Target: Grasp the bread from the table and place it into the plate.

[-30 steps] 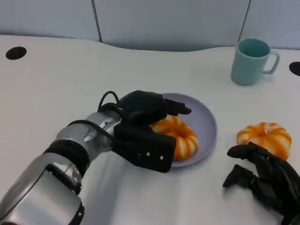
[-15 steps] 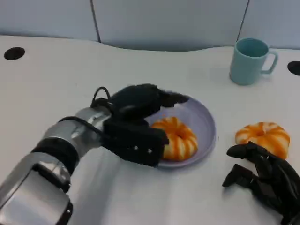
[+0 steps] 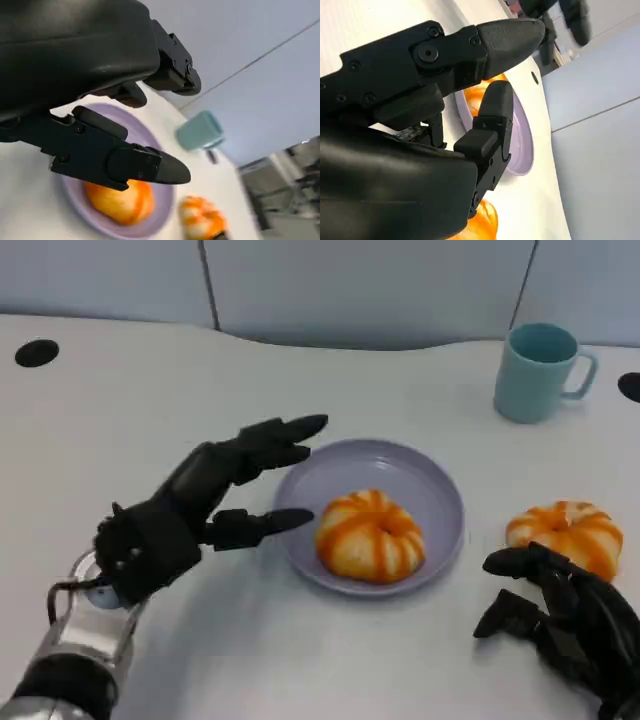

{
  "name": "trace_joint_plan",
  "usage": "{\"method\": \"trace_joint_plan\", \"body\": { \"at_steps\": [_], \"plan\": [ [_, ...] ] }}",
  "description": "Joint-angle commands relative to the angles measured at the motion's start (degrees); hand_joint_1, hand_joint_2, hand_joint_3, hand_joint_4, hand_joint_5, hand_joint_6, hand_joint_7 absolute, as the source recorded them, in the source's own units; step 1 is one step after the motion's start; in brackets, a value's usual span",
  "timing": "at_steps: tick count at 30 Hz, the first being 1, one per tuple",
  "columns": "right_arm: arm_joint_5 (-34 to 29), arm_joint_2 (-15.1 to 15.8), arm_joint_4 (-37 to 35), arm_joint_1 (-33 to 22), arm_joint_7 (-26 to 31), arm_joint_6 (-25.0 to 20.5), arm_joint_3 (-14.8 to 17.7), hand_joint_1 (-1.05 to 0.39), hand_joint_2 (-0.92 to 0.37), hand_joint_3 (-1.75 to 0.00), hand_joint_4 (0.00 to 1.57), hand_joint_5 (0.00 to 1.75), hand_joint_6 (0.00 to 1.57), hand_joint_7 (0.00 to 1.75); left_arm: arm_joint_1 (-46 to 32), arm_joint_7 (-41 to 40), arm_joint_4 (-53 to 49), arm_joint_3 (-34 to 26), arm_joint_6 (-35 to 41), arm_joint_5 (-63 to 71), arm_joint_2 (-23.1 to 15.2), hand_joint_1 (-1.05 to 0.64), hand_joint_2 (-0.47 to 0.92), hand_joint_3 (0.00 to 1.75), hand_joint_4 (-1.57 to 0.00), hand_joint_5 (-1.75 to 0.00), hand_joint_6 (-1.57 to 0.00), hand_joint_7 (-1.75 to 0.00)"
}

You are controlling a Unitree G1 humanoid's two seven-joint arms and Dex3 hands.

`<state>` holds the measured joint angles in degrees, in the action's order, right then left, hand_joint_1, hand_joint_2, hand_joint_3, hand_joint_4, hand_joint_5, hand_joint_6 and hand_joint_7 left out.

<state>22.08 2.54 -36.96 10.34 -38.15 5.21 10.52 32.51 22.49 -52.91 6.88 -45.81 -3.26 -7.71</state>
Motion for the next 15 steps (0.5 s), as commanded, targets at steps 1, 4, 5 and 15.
{"method": "trace_joint_plan", "body": {
  "at_steps": [1,4,5,15],
  "plan": [
    [0.1,0.2,-0.1,-0.5,0.5,-1.3,0.3,-0.44,-0.92,-0.18,0.62,1.45,0.65,1.02,-10.3,4.0,11.7,-3.8,4.1,-9.2,2.0,-0.54,0.92,0.28,-0.49,-0.61,-0.43,-0.06],
    [0.2,0.2,-0.2,-0.1,0.5,-1.8,0.2,-0.46,-0.92,-0.17,0.63,1.45,0.66,1.02,-15.3,6.6,18.7,-5.5,9.9,-15.6,4.2,-0.52,0.92,0.27,-0.56,-0.71,-0.50,-0.08],
    [0.2,0.2,0.0,0.0,0.6,-2.1,0.2,-0.46,-0.92,-0.16,0.63,1.45,0.66,1.02,-17.3,7.6,21.5,-6.0,11.9,-18.1,5.0,-0.51,0.92,0.26,-0.57,-0.75,-0.53,-0.09],
    [0.0,0.5,0.8,0.0,1.1,-3.3,0.2,-0.47,-0.92,-0.14,0.65,1.45,0.67,1.04,-33.9,-1.9,47.7,-9.1,38.2,-29.1,9.2,-0.45,0.92,0.22,-0.60,-1.18,-0.86,-0.22]
  ]
}}
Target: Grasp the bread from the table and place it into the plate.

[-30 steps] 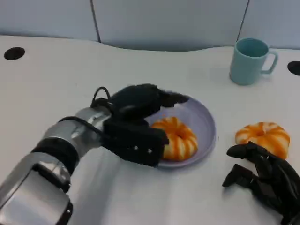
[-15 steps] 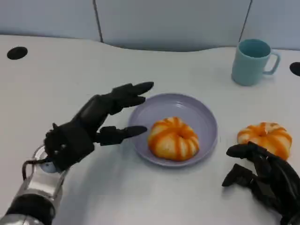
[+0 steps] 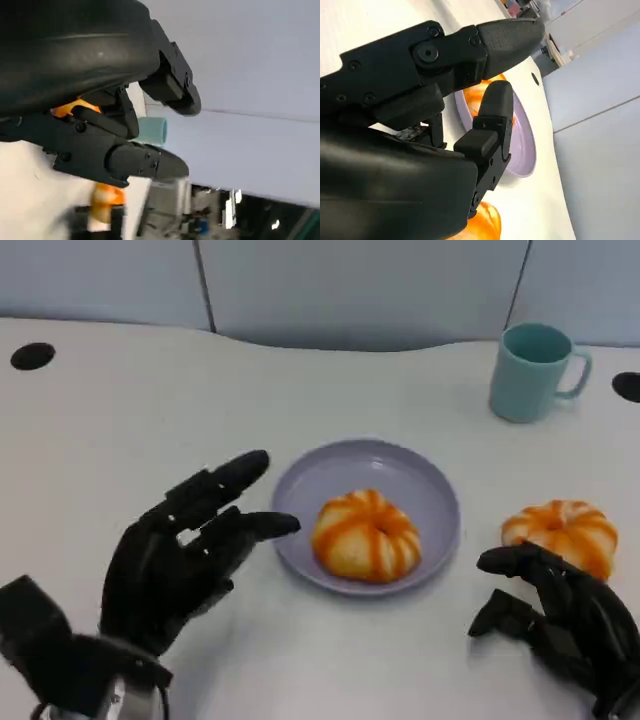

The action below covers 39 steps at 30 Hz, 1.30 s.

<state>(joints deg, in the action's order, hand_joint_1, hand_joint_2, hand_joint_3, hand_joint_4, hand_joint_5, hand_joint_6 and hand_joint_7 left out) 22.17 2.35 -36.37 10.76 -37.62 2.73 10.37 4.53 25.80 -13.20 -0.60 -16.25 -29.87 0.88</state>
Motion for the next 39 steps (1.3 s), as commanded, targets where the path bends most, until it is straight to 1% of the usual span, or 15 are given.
{"method": "trace_joint_plan", "body": {
  "at_steps": [1,3,4,9,10,11,12,15,18,20,26,30,34,39],
  "plan": [
    [-0.2,0.6,0.4,-0.5,0.6,-0.7,0.3,-0.47,-0.92,-0.14,0.65,1.45,0.67,1.04,-6.8,-5.8,9.2,-2.0,9.8,-2.4,0.8,-0.45,0.92,0.22,-0.60,-1.21,-0.87,-0.23],
    [-0.3,0.6,0.5,-0.7,0.5,-0.4,0.2,-0.47,-0.92,-0.14,0.65,1.45,0.67,1.04,-8.0,-6.4,10.6,-2.9,12.5,-3.3,1.1,-0.42,0.92,0.23,-0.58,-1.31,-0.89,-0.25],
    [-0.3,0.5,0.5,-0.7,0.5,-0.4,0.2,-0.47,-0.92,-0.14,0.66,1.45,0.67,1.04,-8.2,-6.5,11.0,-3.3,13.4,-3.5,1.3,-0.41,0.92,0.24,-0.57,-1.34,-0.89,-0.25],
    [-0.4,0.6,1.6,-1.7,0.8,-0.5,0.1,-0.47,-0.92,-0.14,0.65,1.44,0.67,1.04,-10.7,-7.1,12.4,-5.5,17.9,-5.3,2.3,-0.38,0.92,0.27,-0.61,-1.39,-0.88,-0.28],
    [-0.5,0.6,2.0,-2.1,1.0,-0.4,0.1,-0.46,-0.92,-0.15,0.65,1.44,0.67,1.03,-10.9,-7.9,12.6,-6.0,18.7,-5.4,2.7,-0.38,0.92,0.26,-0.62,-1.44,-0.78,-0.57],
    [-0.7,0.7,2.6,-2.6,1.2,-0.3,0.0,-0.46,-0.92,-0.15,0.65,1.43,0.67,1.03,-11.1,-8.7,12.8,-6.6,19.5,-5.7,3.1,-0.37,0.92,0.25,-0.62,-1.48,-0.68,-0.81],
    [-0.8,0.8,3.0,-2.9,1.3,-0.4,-0.1,-0.46,-0.92,-0.17,0.65,1.43,0.67,1.03,-11.3,-9.2,13.1,-7.0,20.1,-5.8,3.4,-0.36,0.92,0.26,-0.61,-1.52,-0.60,-1.02],
    [-0.7,0.9,3.6,-3.4,1.3,-0.4,-0.2,-0.45,-0.92,-0.18,0.64,1.43,0.66,1.03,-11.5,-9.4,13.3,-7.8,20.9,-5.7,4.1,-0.34,0.92,0.28,-0.60,-1.58,-0.55,-1.19],
    [-0.5,1.3,3.5,-3.4,1.1,-0.7,0.0,-0.45,-0.92,-0.19,0.64,1.43,0.66,1.03,-11.3,-9.0,12.6,-8.4,21.4,-5.3,4.5,-0.34,0.92,0.29,-0.59,-1.60,-0.54,-1.23],
    [-0.2,1.6,3.2,-3.2,0.8,-1.0,0.2,-0.45,-0.92,-0.19,0.64,1.44,0.66,1.04,-11.1,-8.5,11.7,-8.7,21.6,-5.1,4.5,-0.33,0.90,0.28,-0.58,-1.59,-0.55,-1.23],
    [-0.1,1.7,3.2,-3.1,0.8,-1.2,0.3,-0.45,-0.92,-0.19,0.63,1.45,0.65,1.06,-11.0,-8.2,11.4,-9.0,21.7,-4.8,4.7,-0.33,0.90,0.27,-0.58,-1.58,-0.56,-1.21],
    [0.0,2.5,-0.1,-2.1,-1.1,0.4,1.0,-0.45,-0.92,-0.17,0.63,1.45,0.64,1.05,-8.0,-7.5,5.2,-10.2,19.7,-3.9,4.7,-0.35,0.89,0.26,-0.63,-1.59,-0.61,-1.23],
    [-0.2,2.4,-1.9,-1.5,-2.1,2.3,1.2,-0.44,-0.92,-0.20,0.61,1.46,0.63,1.03,-7.1,-6.4,3.6,-11.0,19.2,-4.2,4.8,-0.34,0.88,0.28,-0.64,-1.58,-0.61,-1.24],
    [-0.3,2.5,-2.8,-0.9,-2.4,2.2,1.2,-0.46,-0.92,-0.19,0.62,1.46,0.64,1.04,-6.6,-5.7,2.6,-11.3,18.7,-3.6,4.6,-0.36,0.87,0.27,-0.62,-1.62,-0.60,-1.25]
  ]
}}
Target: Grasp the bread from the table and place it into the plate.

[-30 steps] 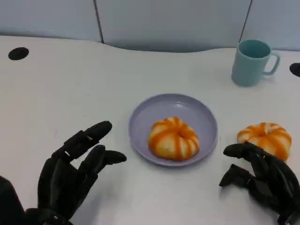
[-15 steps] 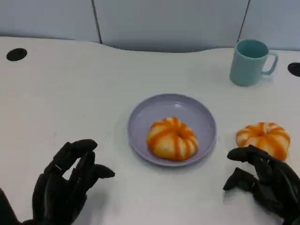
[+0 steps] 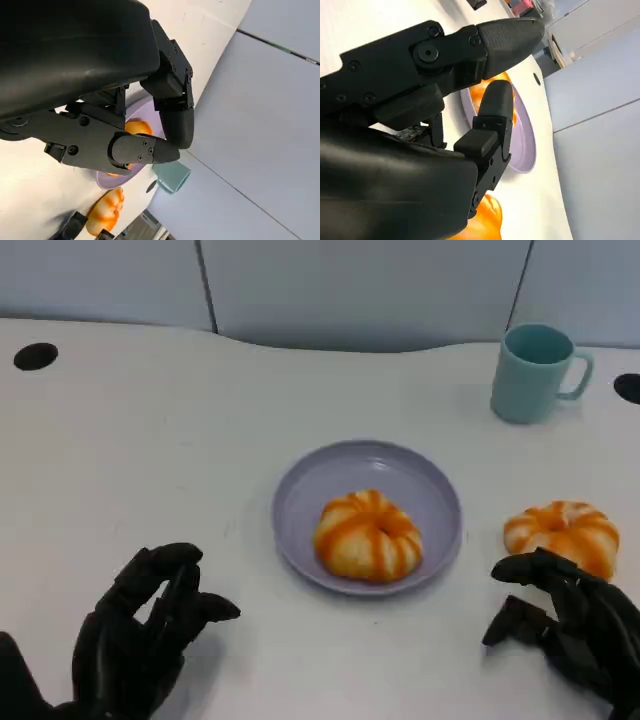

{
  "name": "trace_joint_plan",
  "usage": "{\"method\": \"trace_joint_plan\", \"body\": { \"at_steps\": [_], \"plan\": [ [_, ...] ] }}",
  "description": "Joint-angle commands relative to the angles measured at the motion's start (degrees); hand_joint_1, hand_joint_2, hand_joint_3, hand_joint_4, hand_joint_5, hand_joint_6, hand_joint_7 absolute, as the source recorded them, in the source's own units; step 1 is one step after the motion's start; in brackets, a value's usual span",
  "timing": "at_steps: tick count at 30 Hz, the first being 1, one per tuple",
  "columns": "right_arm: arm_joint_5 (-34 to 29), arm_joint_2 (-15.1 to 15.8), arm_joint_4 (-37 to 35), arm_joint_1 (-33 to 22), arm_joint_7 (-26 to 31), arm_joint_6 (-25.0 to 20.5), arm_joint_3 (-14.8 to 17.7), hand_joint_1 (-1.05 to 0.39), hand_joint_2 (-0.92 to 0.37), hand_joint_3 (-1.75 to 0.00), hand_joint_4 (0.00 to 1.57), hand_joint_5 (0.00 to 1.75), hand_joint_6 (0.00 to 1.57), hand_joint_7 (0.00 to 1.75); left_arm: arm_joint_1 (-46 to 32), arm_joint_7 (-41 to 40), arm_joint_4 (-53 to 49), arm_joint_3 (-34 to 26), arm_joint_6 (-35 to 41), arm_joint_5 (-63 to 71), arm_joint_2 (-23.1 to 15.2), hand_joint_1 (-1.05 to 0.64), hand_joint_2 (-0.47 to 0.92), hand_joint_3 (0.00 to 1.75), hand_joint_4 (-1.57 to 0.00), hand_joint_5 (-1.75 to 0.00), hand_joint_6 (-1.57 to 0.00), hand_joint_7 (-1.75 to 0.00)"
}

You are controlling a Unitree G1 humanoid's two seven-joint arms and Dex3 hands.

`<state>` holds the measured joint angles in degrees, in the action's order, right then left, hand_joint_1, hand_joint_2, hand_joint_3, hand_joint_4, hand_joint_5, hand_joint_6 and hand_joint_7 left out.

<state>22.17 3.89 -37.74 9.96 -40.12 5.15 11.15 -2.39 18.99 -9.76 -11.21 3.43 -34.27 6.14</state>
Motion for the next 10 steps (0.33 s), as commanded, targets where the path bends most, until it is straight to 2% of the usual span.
{"method": "trace_joint_plan", "body": {
  "at_steps": [1,10],
  "plan": [
    [-0.3,1.0,-1.4,-0.1,0.1,-0.1,0.5,-0.47,-0.92,-0.18,0.62,1.46,0.64,1.04,0.4,1.1,-0.9,-0.7,-1.1,0.9,-0.7,-0.36,0.87,0.27,-0.62,-1.62,-0.60,-1.25],
    [-0.4,0.9,-1.3,0.0,0.4,-0.5,0.4,-0.45,-0.92,-0.19,0.64,1.44,0.63,1.04,1.0,0.7,-1.8,-1.3,-1.9,1.8,0.0,-0.35,0.86,0.29,-0.64,-1.61,-0.60,-1.24]
  ]
}}
